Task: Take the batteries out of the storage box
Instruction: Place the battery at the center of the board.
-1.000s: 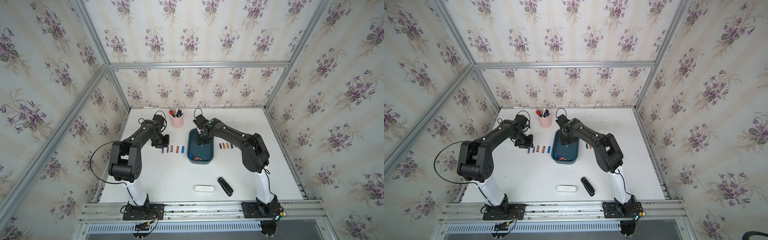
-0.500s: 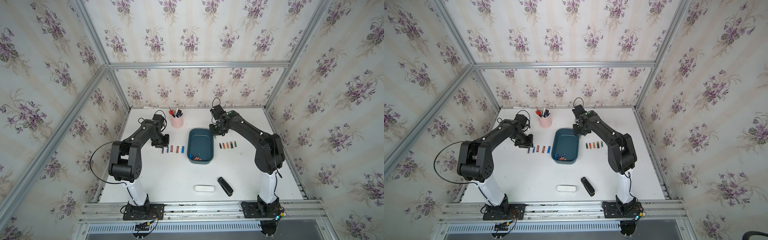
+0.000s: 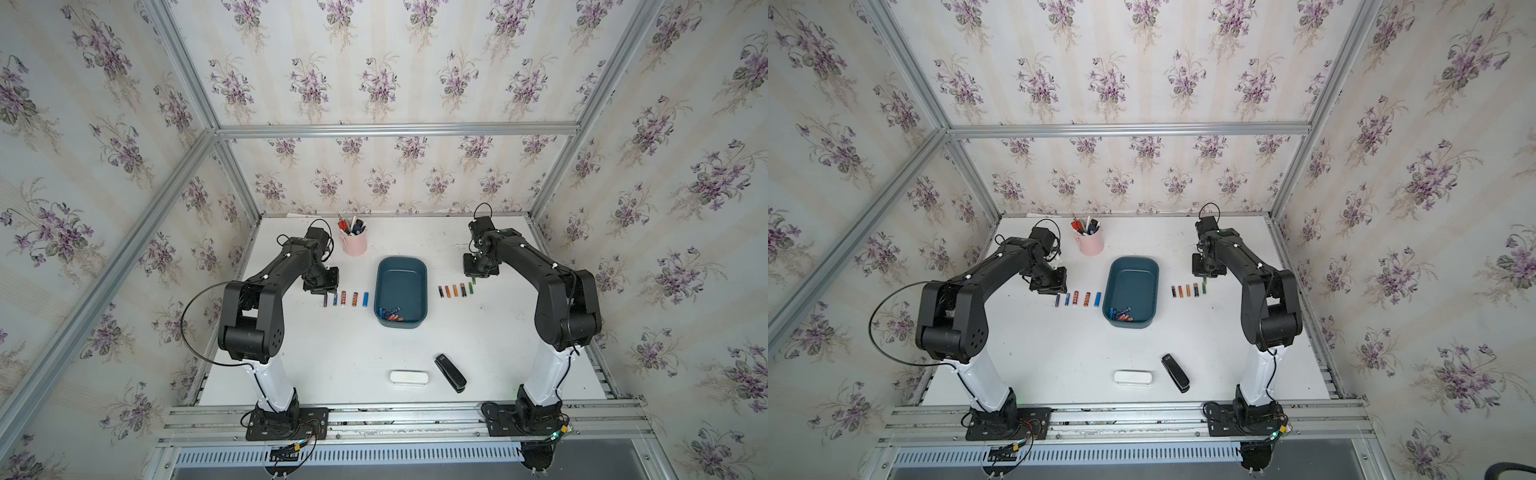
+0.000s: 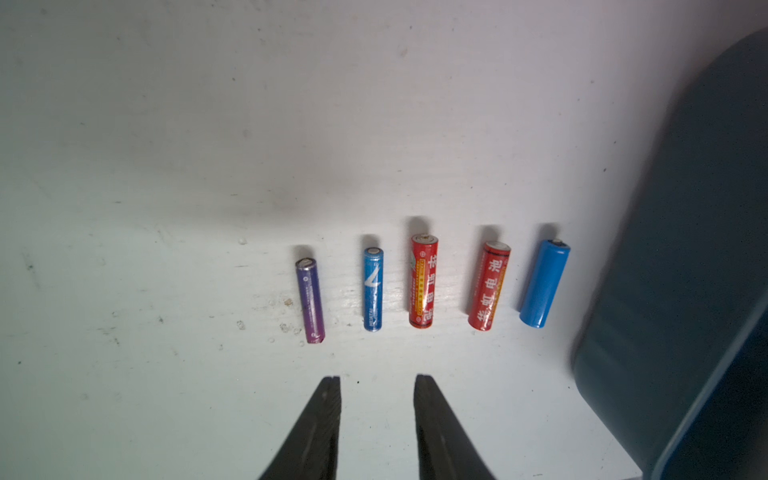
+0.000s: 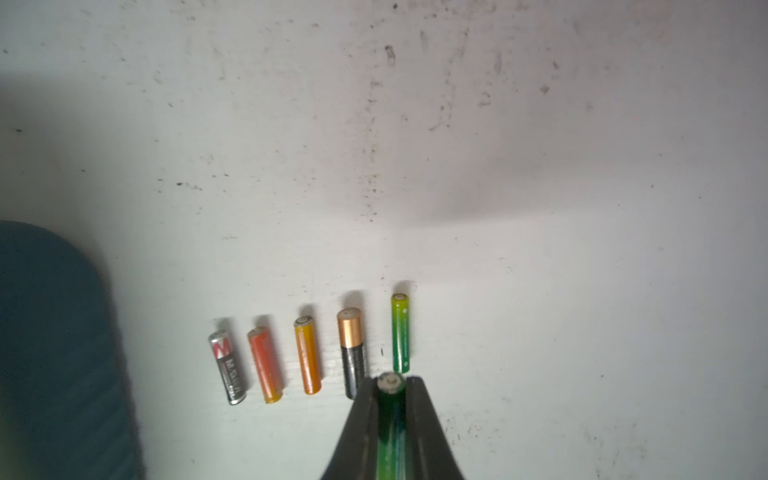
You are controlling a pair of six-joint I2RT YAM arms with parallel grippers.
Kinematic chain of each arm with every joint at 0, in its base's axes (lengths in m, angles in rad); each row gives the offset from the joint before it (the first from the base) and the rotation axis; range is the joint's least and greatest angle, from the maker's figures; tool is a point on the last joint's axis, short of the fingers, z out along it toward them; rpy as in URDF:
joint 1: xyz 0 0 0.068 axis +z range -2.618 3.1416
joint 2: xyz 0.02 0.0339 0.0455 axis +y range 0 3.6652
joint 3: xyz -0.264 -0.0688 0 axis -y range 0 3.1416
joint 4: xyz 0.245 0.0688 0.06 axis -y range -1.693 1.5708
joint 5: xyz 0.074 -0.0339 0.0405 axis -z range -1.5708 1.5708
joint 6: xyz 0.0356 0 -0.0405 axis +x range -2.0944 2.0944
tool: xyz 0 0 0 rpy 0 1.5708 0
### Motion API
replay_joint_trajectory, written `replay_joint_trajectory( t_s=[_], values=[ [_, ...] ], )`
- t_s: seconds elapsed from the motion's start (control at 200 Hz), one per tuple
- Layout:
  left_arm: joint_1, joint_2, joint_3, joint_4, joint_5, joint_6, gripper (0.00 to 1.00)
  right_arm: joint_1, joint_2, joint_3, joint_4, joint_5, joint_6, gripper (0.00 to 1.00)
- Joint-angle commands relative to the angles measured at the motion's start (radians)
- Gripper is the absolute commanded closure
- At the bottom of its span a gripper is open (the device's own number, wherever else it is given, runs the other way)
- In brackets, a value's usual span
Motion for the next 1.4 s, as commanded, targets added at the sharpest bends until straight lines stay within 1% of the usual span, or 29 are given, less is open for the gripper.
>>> replay_joint_trajectory(
  t_s=[0.0,0.365,0.884,1.169,1.399],
  values=[
    [0.0,0.006,0.007,-0.013,0.004,0.003,0.64,-0.03,0.012,-0.022,0.046,0.019,-0.027,0.88],
    [0.0,0.006,0.005,-0.014,-0.001,0.004,0.65,-0.068,0.076,-0.057,0.106,0.03,-0.051,0.88],
    [0.0,0.011,0.012,-0.018,-0.004,-0.001,0.64,-0.073,0.12,-0.049,0.134,0.004,-0.077,0.87],
    [-0.005,0.013,0.015,-0.019,-0.005,-0.003,0.64,-0.072,0.127,-0.064,0.143,-0.008,-0.076,0.85],
    [-0.008,0.009,0.02,-0.024,-0.008,-0.005,0.64,-0.074,0.126,-0.07,0.142,-0.005,-0.074,0.8]
  ],
)
